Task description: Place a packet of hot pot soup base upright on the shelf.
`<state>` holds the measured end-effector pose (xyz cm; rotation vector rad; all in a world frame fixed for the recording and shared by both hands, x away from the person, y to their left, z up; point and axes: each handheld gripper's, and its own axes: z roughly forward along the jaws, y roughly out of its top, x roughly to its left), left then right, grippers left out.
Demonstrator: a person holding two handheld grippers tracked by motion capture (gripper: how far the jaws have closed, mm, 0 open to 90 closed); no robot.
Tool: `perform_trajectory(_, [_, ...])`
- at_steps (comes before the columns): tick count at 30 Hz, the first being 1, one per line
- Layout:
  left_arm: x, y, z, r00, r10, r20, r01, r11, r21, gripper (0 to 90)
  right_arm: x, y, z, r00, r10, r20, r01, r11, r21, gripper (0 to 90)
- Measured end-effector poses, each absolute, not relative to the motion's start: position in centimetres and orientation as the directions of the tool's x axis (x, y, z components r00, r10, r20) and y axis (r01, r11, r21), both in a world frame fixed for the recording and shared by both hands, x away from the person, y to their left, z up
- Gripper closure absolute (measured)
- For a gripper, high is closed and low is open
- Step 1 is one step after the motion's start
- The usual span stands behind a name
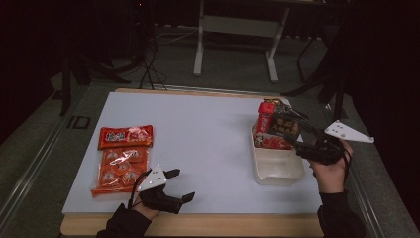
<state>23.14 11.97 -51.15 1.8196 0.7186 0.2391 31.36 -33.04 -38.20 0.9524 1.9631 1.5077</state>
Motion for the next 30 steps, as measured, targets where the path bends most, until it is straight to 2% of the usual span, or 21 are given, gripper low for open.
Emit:
perform_trajectory(4, [23.1, 12.2, -50.8, 0.796, 0.579, -0.176, 0.356, -0.213, 0.91, 7.7, 30.2, -31.9, -39.3, -0.675, 0.736, 0.056, 0.246, 0.152, 0.957, 13.0])
perform_trajectory(11, [23.0, 12.2, -50.4, 0.811, 0.553, -0.193, 0.368, -0.226, 0.902, 7.8, 28.7, -30.4, -40.9, -0.721, 0.687, 0.097, 0.271, 0.151, 0.951, 12.0])
perform_trajectory(16, [23.2, 12.6, -49.9, 0.813, 0.548, -0.199, 0.377, -0.233, 0.896, 8.9, 27.6, -29.4, -41.7, -0.753, 0.653, 0.083, 0.265, 0.186, 0.946, 13.5])
perform_trajectory(22, [23.6, 13.8, -49.1, 0.793, 0.571, -0.212, 0.393, -0.213, 0.895, 9.1, 26.7, -28.9, -42.6, -0.787, 0.612, 0.081, 0.264, 0.216, 0.94, 14.6])
perform_trajectory(30, [24.0, 16.7, -47.5, 0.748, 0.635, -0.192, 0.4, -0.2, 0.895, 12.1, 25.8, -28.7, -42.8, -0.787, 0.612, 0.081, 0.267, 0.22, 0.938, 14.6])
